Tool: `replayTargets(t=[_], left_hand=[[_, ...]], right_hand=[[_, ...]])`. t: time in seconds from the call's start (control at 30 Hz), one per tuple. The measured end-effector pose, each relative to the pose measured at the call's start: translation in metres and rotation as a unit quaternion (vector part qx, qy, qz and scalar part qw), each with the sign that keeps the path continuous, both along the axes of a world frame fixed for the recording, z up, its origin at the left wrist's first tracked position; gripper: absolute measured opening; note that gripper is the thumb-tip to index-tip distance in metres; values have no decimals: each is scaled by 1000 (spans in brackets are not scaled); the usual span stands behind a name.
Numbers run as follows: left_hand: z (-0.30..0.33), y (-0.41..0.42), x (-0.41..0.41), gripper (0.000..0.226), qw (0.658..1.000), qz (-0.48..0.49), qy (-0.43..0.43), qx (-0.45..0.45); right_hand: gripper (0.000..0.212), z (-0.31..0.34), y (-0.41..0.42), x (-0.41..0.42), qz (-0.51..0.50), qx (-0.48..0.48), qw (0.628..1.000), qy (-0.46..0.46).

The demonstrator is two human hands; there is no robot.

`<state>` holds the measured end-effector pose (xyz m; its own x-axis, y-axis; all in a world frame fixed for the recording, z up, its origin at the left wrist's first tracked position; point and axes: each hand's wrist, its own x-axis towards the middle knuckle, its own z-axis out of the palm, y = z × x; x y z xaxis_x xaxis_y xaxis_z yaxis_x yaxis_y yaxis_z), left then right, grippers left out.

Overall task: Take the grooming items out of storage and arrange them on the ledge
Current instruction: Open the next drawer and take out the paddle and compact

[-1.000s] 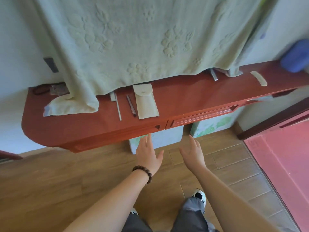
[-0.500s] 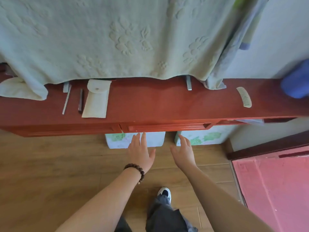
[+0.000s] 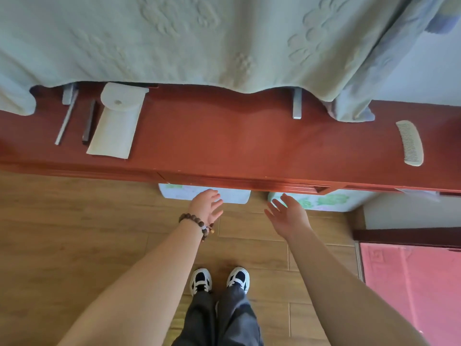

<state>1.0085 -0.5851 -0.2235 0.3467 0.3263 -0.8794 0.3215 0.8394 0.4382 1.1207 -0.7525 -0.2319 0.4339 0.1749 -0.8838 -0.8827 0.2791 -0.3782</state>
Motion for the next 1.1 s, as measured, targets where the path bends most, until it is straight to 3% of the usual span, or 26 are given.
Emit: replayTargets(t=[0.1,0.33,0.4,0.67,0.87,1.1], left_hand=[[-15,1,14,34,998,63,-25,-12],[-33,11,30,4,987,156,-18,-44],[-31,8,29,5,983,173,-27,-48],[-28,5,16,30,973,208,-64,-77],[-35,-18,-1,17,968,230,-50,-89],[-24,-45,-52,7,965,227,-47,-120]], right_hand=[[18,-17,3,19,-18,22,999,14],[17,-34,2,32,-12,73,997,11],[15,-36,2,31,-20,73,997,12],[13,-31,3,14,-28,38,999,-4],[18,-41,-5,15,-57,55,997,10],[24,-36,-35,-41,-75,27,997,12]])
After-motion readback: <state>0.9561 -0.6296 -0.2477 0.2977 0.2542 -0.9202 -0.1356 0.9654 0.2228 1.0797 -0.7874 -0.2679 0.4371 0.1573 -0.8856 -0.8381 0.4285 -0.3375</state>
